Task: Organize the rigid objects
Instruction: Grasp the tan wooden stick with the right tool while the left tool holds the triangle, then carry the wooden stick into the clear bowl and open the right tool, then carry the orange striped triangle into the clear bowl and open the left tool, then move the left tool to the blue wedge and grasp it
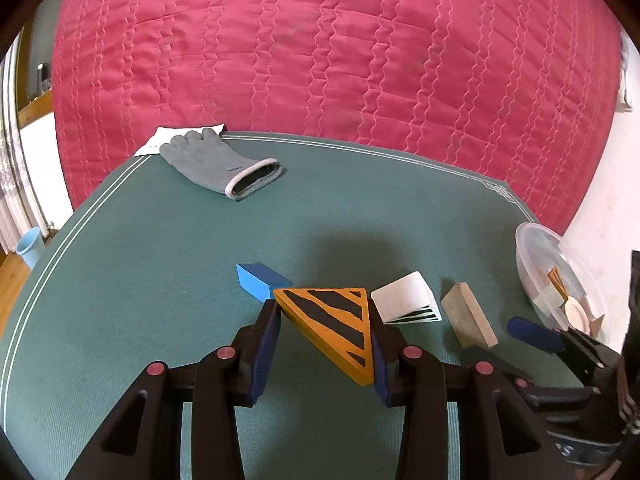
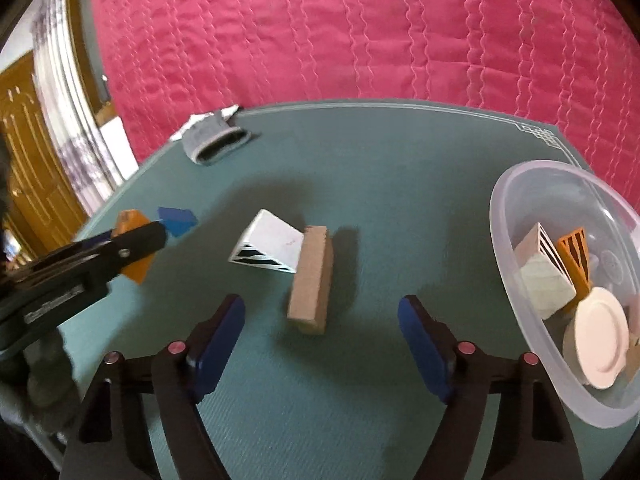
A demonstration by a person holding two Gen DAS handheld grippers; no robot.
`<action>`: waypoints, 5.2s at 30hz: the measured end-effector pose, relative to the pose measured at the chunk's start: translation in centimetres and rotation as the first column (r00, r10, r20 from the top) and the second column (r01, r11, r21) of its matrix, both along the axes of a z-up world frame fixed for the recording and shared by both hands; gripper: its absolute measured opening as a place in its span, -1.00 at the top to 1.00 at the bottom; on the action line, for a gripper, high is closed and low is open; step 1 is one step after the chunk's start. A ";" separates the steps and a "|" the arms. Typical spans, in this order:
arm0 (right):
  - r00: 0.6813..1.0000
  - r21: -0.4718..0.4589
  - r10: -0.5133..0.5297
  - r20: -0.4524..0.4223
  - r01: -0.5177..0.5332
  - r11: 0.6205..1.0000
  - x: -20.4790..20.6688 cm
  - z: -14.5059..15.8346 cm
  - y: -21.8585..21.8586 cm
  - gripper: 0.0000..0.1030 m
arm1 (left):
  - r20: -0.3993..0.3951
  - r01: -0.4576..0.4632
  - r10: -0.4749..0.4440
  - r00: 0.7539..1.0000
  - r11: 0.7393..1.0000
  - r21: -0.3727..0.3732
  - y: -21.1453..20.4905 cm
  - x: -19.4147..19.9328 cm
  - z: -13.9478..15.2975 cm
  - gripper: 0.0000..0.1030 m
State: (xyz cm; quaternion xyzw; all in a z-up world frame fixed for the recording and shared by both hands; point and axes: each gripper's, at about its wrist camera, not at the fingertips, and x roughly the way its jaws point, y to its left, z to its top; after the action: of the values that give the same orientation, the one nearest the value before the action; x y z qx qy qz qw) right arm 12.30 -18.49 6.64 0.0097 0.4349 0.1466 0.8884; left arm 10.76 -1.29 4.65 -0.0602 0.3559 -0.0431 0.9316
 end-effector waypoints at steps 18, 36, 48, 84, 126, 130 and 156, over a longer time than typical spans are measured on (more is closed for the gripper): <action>1.000 -0.068 0.013 -0.008 -0.013 0.998 1.3 -0.2 1.7 0.73 | -0.011 0.000 0.000 1.000 1.000 -0.007 -0.1 0.1 -0.2 0.17; 0.992 0.061 -0.103 0.073 0.099 0.993 -2.4 3.0 -2.3 0.73 | 0.006 0.029 -0.029 1.000 0.999 -0.017 -0.9 -0.5 0.3 0.17; 0.957 0.111 -0.266 0.115 0.253 0.961 -3.8 4.9 -7.8 0.73 | 0.010 0.068 -0.068 0.998 0.998 -0.005 -2.2 -0.9 0.4 0.17; 0.823 0.101 -0.538 0.183 0.529 0.843 -7.4 4.9 -19.7 0.50 | -0.006 0.162 -0.162 0.987 0.986 0.044 -6.2 -1.7 0.1 0.17; 0.695 0.284 -0.682 0.229 0.622 0.730 -12.8 5.8 -25.6 -0.32 | -0.012 0.515 -0.520 0.854 0.843 0.152 -29.0 0.5 0.7 0.16; 0.687 0.289 -0.687 0.236 0.625 0.725 -13.1 5.9 -25.7 -0.32 | -0.010 0.514 -0.518 0.855 0.845 0.147 -29.5 1.1 0.6 0.10; 0.705 0.269 -0.673 0.223 0.619 0.738 -12.8 5.5 -25.3 -0.49 | 0.013 0.399 -0.403 0.915 0.909 0.125 -24.2 0.3 0.7 -0.52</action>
State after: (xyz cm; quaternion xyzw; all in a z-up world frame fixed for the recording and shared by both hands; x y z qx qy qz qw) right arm -0.48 -43.80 12.09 0.2167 0.2459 -0.1382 0.9346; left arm 11.08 -25.48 5.33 0.0708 0.3446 -0.2132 0.9115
